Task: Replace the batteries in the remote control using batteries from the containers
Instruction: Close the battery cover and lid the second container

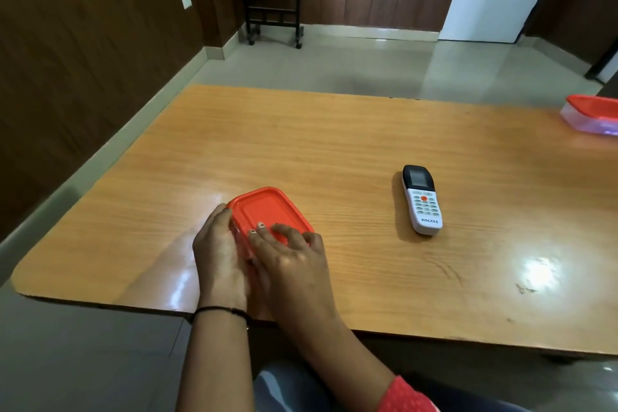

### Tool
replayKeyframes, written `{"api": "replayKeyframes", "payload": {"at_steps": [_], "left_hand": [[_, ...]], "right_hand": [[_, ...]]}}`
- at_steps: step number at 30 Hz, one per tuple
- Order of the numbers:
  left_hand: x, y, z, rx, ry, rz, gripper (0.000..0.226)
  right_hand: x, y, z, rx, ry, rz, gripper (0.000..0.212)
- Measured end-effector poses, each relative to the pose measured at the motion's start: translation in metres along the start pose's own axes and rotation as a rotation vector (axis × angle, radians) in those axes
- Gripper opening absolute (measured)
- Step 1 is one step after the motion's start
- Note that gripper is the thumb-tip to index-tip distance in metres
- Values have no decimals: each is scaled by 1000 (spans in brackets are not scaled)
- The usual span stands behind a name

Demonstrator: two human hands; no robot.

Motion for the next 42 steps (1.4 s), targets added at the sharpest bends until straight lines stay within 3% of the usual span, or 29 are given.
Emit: {"api": "replayKeyframes", "payload": {"at_steps": [3, 7, 18, 21, 24, 28, 32, 34, 38, 42], "left_hand": [[-3, 5, 0, 52, 164, 28, 40], [-7, 9, 0, 120, 292, 27, 47], [-6, 8, 0, 179, 328, -26, 14], [7, 3, -3, 223, 332, -75, 12], [25, -7, -8, 232, 240, -91, 12], [49, -21, -21, 133, 9, -148, 16], [73, -36, -34, 50, -92, -376, 30], [81, -41, -38, 58, -42, -465, 34], [94, -56, -43, 200, 335, -597, 43], [98, -68, -41, 360, 454, -526, 64]], "right_hand": [[1, -4, 2, 4, 63, -39, 38], [4, -15, 13, -33, 195, -71, 41], [-12, -31, 56, -40, 596, -149, 48], [-25, -35, 66, 11, 655, -110, 47], [-41, -36, 70, 66, 617, 41, 45], [-72, -28, 86, 377, 641, 256, 55], [-88, -28, 120, 720, 1081, 231, 38], [-97, -30, 134, 749, 1143, 229, 24], [-107, -34, 141, 682, 1106, 260, 32], [-112, -33, 141, 573, 1053, 142, 35]]}}
Point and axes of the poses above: each hand's wrist, its own y-axis towards the middle knuckle, its own x-axis out of the palm, z = x × y, the point moved 4 cm from there along y, towards the middle knuckle, and after that the axes turned 8 degrees about y, right-handed, at the moved point
